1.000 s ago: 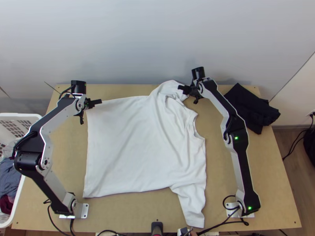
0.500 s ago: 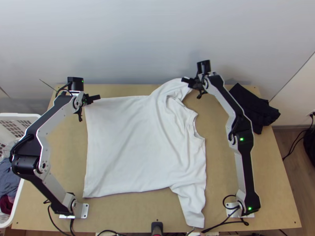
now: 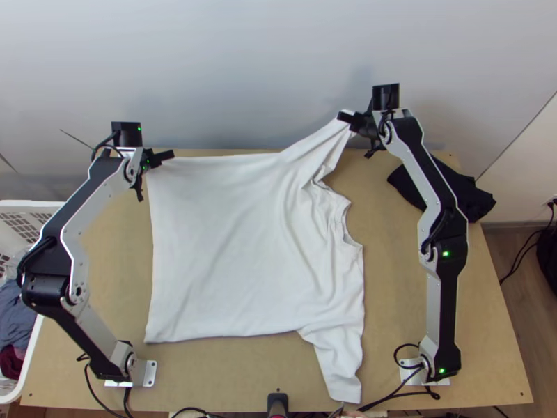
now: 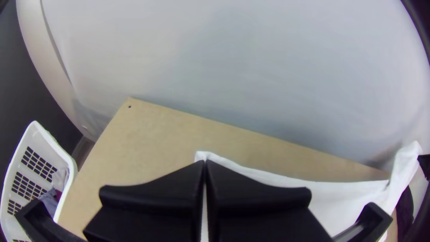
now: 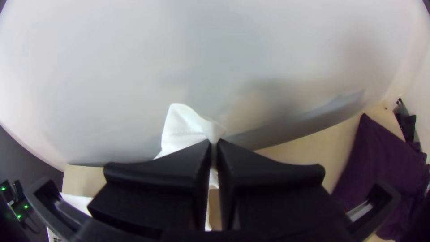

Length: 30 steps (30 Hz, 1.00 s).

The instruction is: Fold the t-shirt

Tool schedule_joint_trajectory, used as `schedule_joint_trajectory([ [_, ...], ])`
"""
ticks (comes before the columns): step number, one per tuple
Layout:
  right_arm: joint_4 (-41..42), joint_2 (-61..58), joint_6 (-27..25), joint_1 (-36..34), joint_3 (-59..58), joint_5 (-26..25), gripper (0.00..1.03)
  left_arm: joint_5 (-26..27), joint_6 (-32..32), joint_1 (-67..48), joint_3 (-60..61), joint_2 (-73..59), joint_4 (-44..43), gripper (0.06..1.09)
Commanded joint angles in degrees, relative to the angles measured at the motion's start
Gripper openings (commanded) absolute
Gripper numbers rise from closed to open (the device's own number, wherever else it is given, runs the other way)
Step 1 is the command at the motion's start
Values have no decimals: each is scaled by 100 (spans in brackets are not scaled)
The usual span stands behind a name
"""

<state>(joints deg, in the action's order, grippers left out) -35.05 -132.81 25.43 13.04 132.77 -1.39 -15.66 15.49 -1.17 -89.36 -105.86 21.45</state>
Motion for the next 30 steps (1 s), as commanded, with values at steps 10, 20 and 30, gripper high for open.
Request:
schedule_joint_trajectory([
  [10,1800,247,-1154,410,3,-1672,3,-508,-10,205,-653,-391,-915,10],
  [20,1518,449,-1049,691,-665,-1637,3,-508,-195,20,77,-154,-1240,10],
  [30,1439,1776,-522,867,-2730,-731,3,-455,-257,-68,912,497,-1460,10],
])
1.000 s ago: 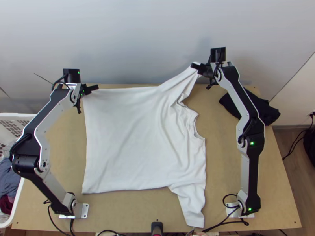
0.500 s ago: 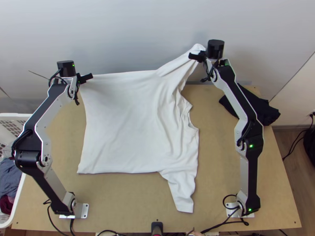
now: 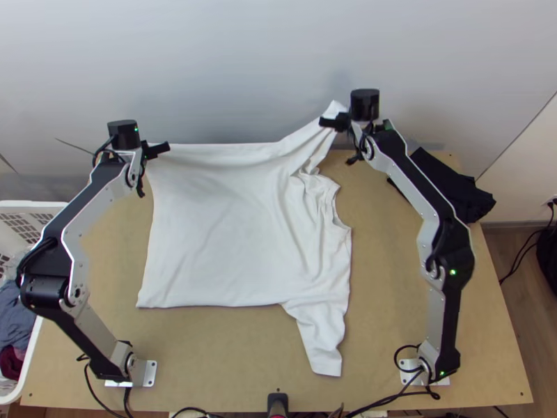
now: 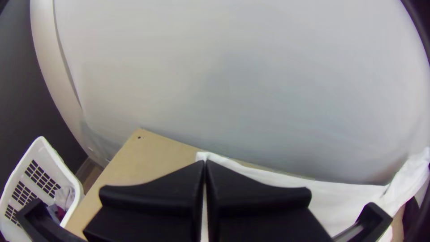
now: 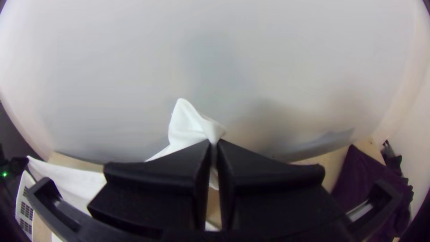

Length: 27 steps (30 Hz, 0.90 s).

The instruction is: Fold the t-shirt

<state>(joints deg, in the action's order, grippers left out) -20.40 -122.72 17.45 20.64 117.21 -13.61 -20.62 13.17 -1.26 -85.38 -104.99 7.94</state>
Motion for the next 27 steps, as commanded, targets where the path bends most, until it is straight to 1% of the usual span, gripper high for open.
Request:
schedule_joint_trajectory([
  [1,-34,899,320,107,-1376,570,3,41,-25,-76,637,506,-109,10],
  [9,-78,1944,452,89,-2844,719,3,164,-34,-76,1771,1314,-118,10],
  [12,-87,2393,549,80,-3406,842,3,181,-25,-112,2245,1657,-162,10],
  [16,-192,2990,557,107,-4136,1000,3,190,28,-156,2834,2141,-162,10],
  [21,-315,3500,637,133,-4830,1141,3,234,37,-226,3564,2659,-162,10],
  [25,-544,3843,760,203,-5147,1220,3,243,-7,-208,3959,3028,-100,10],
  [27,-561,4036,768,256,-5384,1273,3,357,-16,-120,4153,3195,-65,10],
])
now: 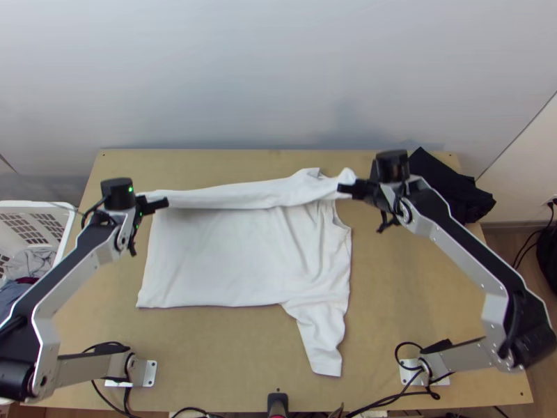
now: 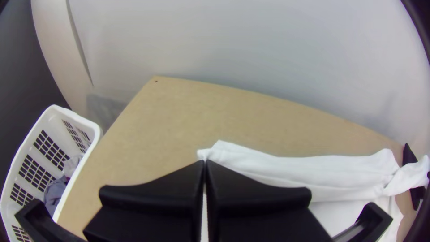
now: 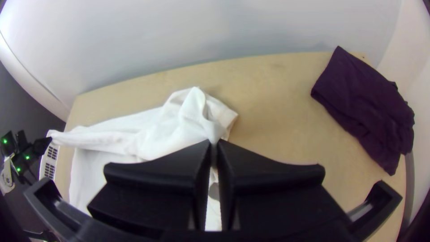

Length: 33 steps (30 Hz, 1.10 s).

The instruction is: Fold the t-shirt

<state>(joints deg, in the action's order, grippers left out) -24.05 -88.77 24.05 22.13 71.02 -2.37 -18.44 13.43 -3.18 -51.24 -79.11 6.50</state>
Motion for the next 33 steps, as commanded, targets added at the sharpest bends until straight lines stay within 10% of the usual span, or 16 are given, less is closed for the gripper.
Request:
schedule_joint_trajectory([
  [1,-205,721,108,134,-880,184,3,165,-42,90,835,687,97,10],
  [27,-908,1617,117,775,-2145,641,3,200,160,186,2189,1249,62,10],
  [31,-926,1653,108,766,-2049,641,37,191,283,221,2171,1249,53,15],
  [33,-970,1644,100,740,-1943,641,49,218,362,256,2066,1249,141,45],
])
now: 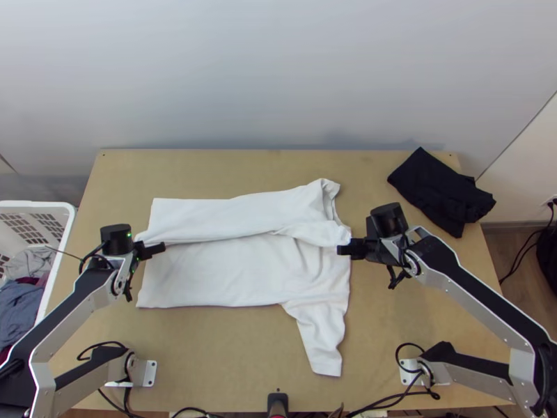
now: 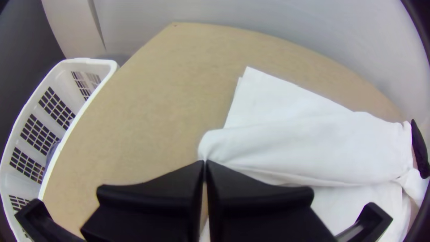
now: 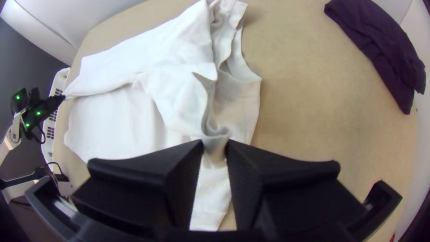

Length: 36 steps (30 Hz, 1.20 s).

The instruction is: Fold the t-shirt

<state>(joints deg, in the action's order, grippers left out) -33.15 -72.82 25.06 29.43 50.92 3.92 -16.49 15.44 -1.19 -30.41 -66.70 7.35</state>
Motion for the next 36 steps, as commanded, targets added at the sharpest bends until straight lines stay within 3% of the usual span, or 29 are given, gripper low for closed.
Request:
schedule_joint_trajectory([
  [1,-60,48,-10,-7,120,12,51,41,231,58,-88,-10,214,55],
  [4,-210,13,-19,-69,349,21,55,296,644,58,-334,-72,864,73],
  [8,-658,-48,-10,-139,780,30,72,471,715,31,-676,16,1752,79],
  [10,-983,-66,-10,-148,982,47,87,832,706,31,-887,104,2473,80],
  [11,-1115,-48,-19,-139,1061,47,89,1025,653,58,-949,175,2763,80],
  [21,-1809,576,8,124,1043,223,89,1192,-120,49,-545,878,4125,80],
  [30,-2143,866,-1,247,867,346,89,797,-252,-171,-536,588,4169,79],
  [36,-2240,848,-19,458,894,399,88,797,-287,-215,-553,148,4230,79],
])
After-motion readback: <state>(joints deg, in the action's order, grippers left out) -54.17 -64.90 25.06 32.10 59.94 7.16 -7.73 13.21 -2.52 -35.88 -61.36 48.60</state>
